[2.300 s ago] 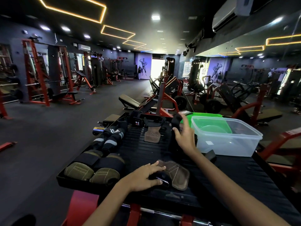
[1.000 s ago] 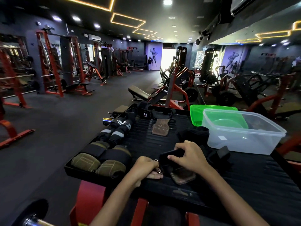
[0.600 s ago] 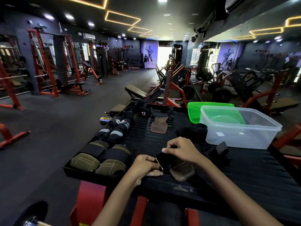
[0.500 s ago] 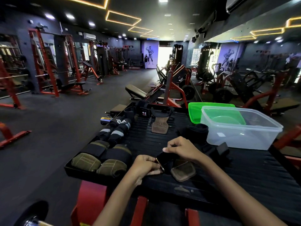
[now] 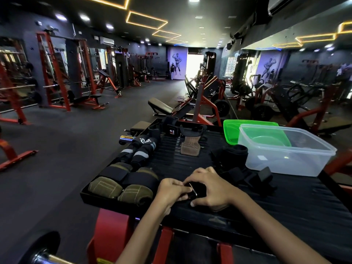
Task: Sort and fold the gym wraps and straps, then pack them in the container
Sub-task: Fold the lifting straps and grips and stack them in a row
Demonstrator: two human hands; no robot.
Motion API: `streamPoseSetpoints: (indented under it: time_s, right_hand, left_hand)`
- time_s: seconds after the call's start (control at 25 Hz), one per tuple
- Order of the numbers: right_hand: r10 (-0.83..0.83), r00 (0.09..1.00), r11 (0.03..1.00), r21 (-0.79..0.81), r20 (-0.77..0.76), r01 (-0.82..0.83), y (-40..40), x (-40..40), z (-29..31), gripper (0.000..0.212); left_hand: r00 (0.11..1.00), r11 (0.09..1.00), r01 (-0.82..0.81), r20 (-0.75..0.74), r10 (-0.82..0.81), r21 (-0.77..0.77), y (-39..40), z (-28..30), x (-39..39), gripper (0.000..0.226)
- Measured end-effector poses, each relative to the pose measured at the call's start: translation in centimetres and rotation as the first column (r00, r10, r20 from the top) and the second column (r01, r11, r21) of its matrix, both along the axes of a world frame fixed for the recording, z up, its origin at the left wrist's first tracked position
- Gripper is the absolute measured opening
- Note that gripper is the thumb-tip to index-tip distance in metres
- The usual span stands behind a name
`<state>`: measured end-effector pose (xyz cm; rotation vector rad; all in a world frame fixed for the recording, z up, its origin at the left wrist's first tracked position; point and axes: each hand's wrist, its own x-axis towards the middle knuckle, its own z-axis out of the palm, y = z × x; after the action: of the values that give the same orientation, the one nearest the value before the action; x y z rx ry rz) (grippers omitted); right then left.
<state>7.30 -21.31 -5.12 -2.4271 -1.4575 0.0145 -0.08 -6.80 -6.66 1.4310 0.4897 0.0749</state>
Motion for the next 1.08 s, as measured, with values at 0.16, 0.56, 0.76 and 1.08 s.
streamPoseSetpoints:
  time_s: [0.16,0.56,0.76,1.08]
  right_hand:
    - [-0.098,0.989,0.992,0.089,0.115,0.088,0.3,0.6,0.4,0.049]
    - [-0.277,0.901,0.794,0.448,-0.334,0.410,0.4,1.0,0.2,0.016]
    - [-0.040,0.583,0.522,0.481,-0.811,0.704,-0.2,1.0,1.2,0.016]
    - [-0.022,0.714,0.424,0.640,-0.700,0.641,-1.8,1.3,2.7,0.015]
  left_hand:
    - [0.946,0.953,-0.279,0.203,0.251,0.120,0.3,0.0,0.0,0.025]
    - [0.798,0.999,-0.029,0.602,-0.004,0.044,0.0,0.7,-0.7,0.024]
    - [0.894,0.521,0.135,0.123,-0.430,0.843,-1.5,-0.5,1.5,0.068]
    - [0.938,0.580,0.161,0.060,-0.342,0.799,-2.6,-0.1,2.9,0.046]
